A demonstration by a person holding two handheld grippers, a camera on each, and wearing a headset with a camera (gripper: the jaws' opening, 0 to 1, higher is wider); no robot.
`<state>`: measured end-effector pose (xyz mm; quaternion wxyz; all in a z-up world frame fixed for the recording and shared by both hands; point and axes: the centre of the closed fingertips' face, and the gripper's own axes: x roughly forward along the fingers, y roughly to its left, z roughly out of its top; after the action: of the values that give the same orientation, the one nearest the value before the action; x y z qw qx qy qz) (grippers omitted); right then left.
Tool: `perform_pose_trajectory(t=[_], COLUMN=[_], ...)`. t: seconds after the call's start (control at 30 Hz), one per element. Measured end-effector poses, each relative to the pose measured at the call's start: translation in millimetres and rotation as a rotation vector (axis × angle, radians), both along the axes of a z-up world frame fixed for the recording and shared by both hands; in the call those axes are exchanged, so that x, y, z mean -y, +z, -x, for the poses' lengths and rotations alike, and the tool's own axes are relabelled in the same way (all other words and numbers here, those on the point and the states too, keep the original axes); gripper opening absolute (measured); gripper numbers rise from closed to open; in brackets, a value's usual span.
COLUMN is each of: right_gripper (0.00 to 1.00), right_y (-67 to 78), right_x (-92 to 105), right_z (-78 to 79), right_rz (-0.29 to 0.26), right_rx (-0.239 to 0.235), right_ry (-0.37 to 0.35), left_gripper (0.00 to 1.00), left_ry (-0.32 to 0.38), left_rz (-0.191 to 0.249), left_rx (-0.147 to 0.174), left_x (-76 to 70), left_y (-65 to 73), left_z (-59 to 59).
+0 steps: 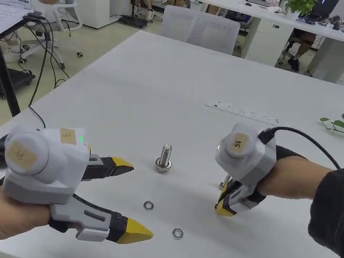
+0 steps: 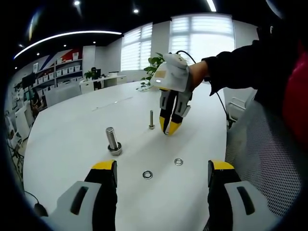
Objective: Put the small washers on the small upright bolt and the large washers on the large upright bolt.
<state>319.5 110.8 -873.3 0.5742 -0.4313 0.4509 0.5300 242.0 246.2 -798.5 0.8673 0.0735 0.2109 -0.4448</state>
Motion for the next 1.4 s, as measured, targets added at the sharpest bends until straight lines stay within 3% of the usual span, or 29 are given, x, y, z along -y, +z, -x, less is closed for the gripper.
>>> perform_pose_trajectory(t=[0.37,0.7,1.0,1.4], right_gripper=[0.14,0.14,0.14,0.14], right_y=[4.8,23.1,37.9,61.1], right_x=[28.9,43.9,45.2,29.7], right_z=[-6.2,-15.1,-20.7,-27.7], right_rz=[0.004,-0.012,-0.024,-0.052], right_rx=[0.008,0.044,0.07,0.115], right_ry=[-0.064,-0.105,-0.108,-0.081], left_gripper=[0.77,0.77,0.77,0.77], left_ry=[-0.004,-0.005,-0.005,-0.002], left_rz=[-0.002,-0.003,-0.004,-0.003], left_rx=[0.002,0.002,0.003,0.005], left_x=[0.5,1.6,2.3,1.5], left_y=[-0.3,-0.1,0.2,1.4], left_z=[-0.5,-0.5,-0.6,0.2])
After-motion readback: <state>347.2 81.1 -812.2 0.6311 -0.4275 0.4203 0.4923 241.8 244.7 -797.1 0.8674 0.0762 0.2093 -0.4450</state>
